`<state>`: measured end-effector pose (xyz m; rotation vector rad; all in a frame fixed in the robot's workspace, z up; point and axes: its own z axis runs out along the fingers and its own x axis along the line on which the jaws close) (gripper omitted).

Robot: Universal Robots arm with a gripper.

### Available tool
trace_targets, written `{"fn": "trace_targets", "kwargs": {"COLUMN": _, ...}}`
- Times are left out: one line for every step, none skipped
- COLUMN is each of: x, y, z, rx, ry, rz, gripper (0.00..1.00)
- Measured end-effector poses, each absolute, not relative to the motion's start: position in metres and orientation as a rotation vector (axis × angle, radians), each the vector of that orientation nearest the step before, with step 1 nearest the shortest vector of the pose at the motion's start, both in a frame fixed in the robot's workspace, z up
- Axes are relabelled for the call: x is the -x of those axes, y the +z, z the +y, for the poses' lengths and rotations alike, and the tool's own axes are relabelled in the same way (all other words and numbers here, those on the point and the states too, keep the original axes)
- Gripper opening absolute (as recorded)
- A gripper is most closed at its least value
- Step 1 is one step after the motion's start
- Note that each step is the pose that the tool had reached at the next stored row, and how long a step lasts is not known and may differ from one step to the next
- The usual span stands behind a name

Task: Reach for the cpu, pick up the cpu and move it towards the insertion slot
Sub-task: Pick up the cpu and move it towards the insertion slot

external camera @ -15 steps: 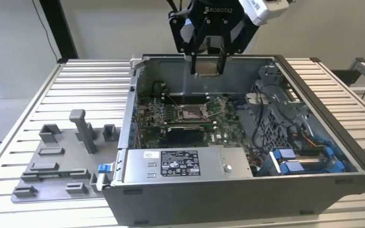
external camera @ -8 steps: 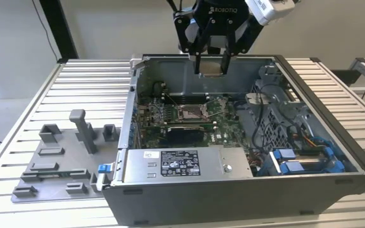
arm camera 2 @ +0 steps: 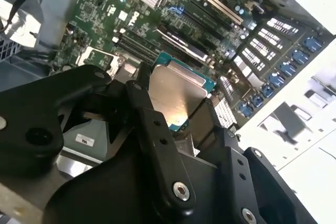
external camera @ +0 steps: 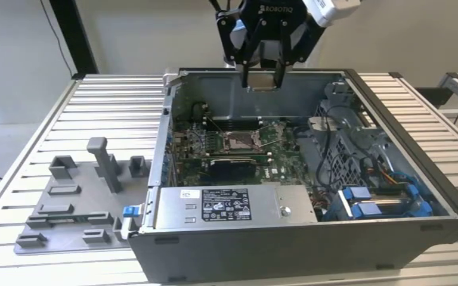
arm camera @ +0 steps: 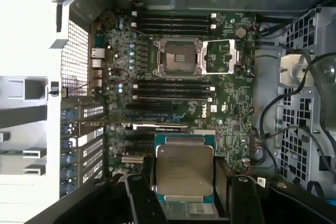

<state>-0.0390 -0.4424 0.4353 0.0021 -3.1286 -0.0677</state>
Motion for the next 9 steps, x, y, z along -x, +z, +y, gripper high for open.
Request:
{"fn": "trace_targets", "kwargs": {"x": 0.039, "y": 0.435, "z": -0.440, "rx": -0.002, "ry": -0.068, "rz": -3.129, "gripper": 0.00}}
{"fn": "trace_targets", "kwargs": {"x": 0.040, "y": 0.435, "z": -0.437, "rx": -0.002, "ry": -0.068, "rz": -3.128, "gripper": 0.00}}
{"fn": "trace_targets", "kwargs": {"x": 0.040, "y": 0.434, "z": -0.434, "rx": -0.002, "ry": -0.068, "rz": -3.128, "gripper": 0.00}}
{"fn": "trace_targets", "kwargs": {"x": 0.040, "y": 0.434, "z": -0.431, "rx": -0.002, "ry": -0.068, "rz": -3.128, "gripper": 0.00}}
{"fn": "trace_targets", "kwargs": {"x": 0.041, "y": 0.434, "z": -0.428, "rx": -0.002, "ry": -0.068, "rz": -3.128, "gripper": 0.00}}
{"fn": "trace_targets", "kwargs": {"x": 0.041, "y": 0.433, "z": -0.425, "rx": -0.002, "ry": -0.068, "rz": -3.128, "gripper": 0.00}}
{"fn": "trace_targets", "kwargs": {"x": 0.041, "y": 0.433, "z": -0.422, "rx": -0.002, "ry": -0.068, "rz": -3.128, "gripper": 0.00}}
{"fn": "trace_targets", "kwargs": {"x": 0.042, "y": 0.433, "z": -0.419, "rx": -0.002, "ry": -0.068, "rz": -3.128, "gripper": 0.00}}
{"fn": "trace_targets", "kwargs": {"x": 0.042, "y": 0.432, "z": -0.417, "rx": -0.002, "ry": -0.068, "rz": -3.128, "gripper": 0.00}}
